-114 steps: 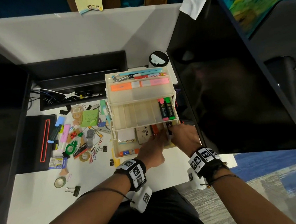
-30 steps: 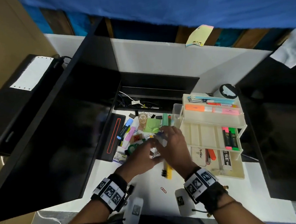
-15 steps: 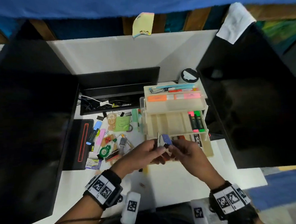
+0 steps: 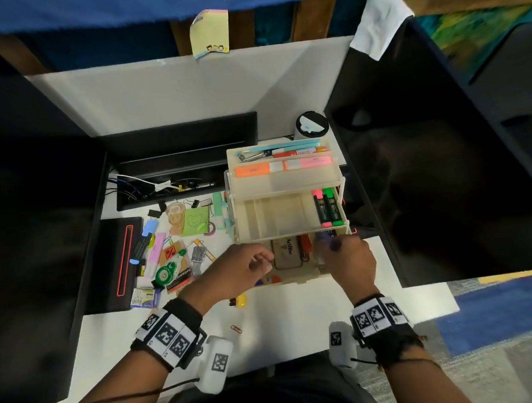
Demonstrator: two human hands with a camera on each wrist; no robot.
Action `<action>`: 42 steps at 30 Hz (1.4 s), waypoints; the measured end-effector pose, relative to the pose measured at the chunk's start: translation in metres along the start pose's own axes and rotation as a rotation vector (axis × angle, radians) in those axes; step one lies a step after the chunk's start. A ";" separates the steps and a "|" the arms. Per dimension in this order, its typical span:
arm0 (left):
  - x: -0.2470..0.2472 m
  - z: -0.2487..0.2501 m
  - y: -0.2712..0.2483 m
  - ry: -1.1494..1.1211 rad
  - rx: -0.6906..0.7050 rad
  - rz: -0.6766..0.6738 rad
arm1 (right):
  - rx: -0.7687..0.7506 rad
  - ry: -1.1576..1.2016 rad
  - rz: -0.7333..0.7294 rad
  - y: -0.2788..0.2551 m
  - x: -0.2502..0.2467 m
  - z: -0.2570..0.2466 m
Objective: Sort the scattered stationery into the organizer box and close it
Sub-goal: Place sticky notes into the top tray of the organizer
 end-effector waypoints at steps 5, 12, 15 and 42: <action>-0.019 -0.017 -0.002 -0.034 -0.030 0.049 | 0.002 -0.115 0.046 0.012 0.023 -0.010; -0.020 -0.026 0.003 -0.067 -0.044 0.055 | 0.017 -0.112 0.008 0.018 0.039 -0.017; -0.020 -0.032 0.006 -0.078 -0.050 0.057 | -0.024 -0.037 -0.031 0.019 0.043 -0.016; -0.082 -0.056 0.100 0.185 -0.172 0.226 | -0.721 -0.054 -0.221 0.028 0.018 -0.150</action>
Point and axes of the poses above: each hand's wrist, its own y-axis towards the middle knuckle, its own x-axis out of the palm, z = x × y, the point moved 2 cm from there along y, towards the middle knuckle, and after that the axes turned 15 degrees about -x, right-handed, at the moved point
